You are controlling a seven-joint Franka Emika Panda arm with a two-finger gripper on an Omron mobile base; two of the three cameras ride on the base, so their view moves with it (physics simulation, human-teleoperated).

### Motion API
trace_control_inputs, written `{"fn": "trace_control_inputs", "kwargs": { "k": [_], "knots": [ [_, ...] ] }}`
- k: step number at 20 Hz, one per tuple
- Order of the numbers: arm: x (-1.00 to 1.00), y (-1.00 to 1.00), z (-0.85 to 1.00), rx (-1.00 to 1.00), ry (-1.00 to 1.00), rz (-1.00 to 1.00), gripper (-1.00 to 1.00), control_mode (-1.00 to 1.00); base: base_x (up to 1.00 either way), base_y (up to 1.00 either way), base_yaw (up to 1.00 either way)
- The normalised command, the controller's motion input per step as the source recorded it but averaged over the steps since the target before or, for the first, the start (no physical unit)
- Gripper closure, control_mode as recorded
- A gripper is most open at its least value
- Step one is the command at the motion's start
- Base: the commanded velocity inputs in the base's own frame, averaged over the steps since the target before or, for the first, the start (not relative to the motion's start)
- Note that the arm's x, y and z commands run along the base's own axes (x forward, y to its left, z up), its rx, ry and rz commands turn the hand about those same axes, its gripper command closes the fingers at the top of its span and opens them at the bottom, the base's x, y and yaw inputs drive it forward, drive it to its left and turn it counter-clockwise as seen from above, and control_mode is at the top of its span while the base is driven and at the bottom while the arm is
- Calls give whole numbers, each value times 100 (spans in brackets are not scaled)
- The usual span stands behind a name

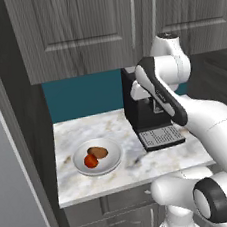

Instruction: Place the bowl containing the potato and tomato in the microwave. Close the microwave door and press the start button to microwave the meal.

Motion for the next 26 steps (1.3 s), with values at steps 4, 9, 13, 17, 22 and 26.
{"fn": "trace_control_inputs", "kwargs": {
  "k": [4,9,13,17,22,26],
  "knots": [
    [-4,1,-21,0,-1,0,-100,-100,0,0,0],
    [-35,14,-50,1,-13,-1,-100,-100,0,0,0],
    [-28,41,-52,2,-15,-8,-100,-100,0,0,0],
    [-15,40,-39,5,-9,-15,-100,-100,0,0,0],
    [-2,26,-48,16,-1,-20,-100,-100,0,0,0],
    [0,29,-59,20,0,-11,-100,-100,0,0,0]
  ]
}}
